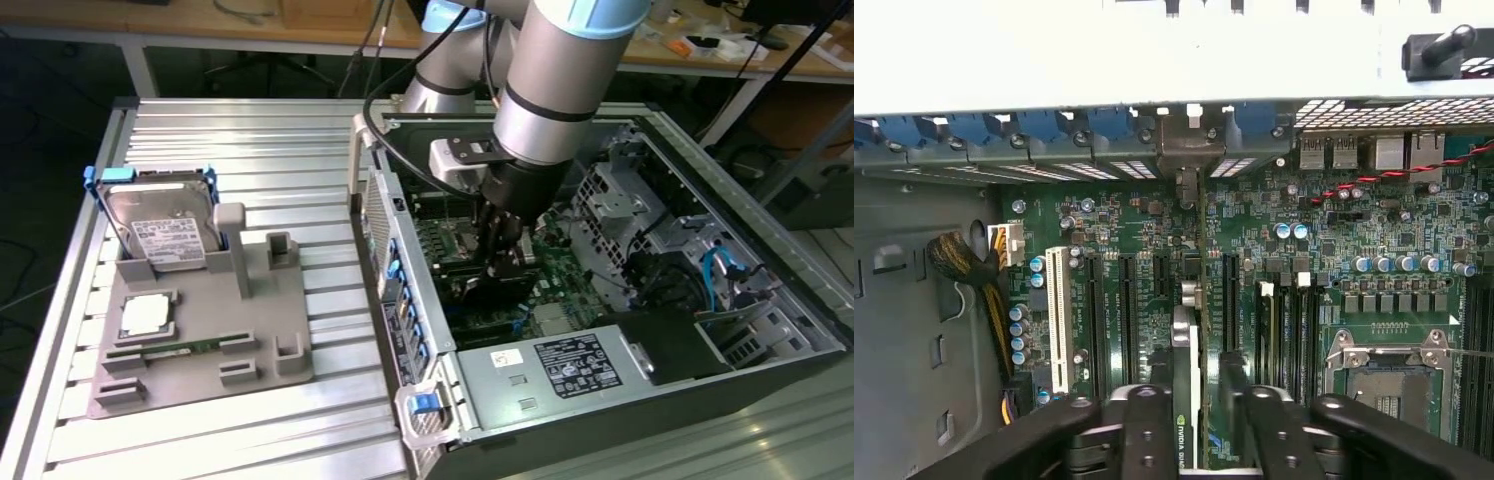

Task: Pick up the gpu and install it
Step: 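Insert the gpu into the slot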

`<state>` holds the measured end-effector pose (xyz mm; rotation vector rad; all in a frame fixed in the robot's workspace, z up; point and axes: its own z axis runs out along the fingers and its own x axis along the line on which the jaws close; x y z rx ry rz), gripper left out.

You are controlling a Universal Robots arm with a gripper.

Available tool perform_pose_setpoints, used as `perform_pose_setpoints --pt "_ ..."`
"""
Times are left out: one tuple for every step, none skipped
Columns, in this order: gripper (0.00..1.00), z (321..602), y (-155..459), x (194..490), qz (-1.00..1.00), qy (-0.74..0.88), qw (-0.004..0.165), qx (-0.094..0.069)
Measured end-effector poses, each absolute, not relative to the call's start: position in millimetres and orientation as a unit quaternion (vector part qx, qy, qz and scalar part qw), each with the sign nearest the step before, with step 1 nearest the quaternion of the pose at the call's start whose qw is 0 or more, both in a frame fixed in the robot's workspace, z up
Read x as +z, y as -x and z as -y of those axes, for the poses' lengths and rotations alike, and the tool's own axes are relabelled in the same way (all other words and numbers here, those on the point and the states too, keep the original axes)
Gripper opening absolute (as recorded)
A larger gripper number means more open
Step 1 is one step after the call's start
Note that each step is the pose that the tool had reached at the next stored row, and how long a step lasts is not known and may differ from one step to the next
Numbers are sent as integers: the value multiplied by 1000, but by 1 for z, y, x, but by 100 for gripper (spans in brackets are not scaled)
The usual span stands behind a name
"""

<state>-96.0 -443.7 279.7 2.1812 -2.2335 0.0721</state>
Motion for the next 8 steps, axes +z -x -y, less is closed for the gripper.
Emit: perform_pose_setpoints --pt "26 444 96 280 715 -698 9 23" --pt "20 444 96 280 715 -698 9 23" --pt "20 444 96 280 715 -698 9 23" --pt "14 444 96 280 715 -698 9 23" --pt "14 444 96 280 715 -698 9 23" --pt "11 444 96 280 715 -698 9 23" --pt "11 444 96 280 715 -698 9 23" --pt "11 444 96 280 715 -698 9 23"
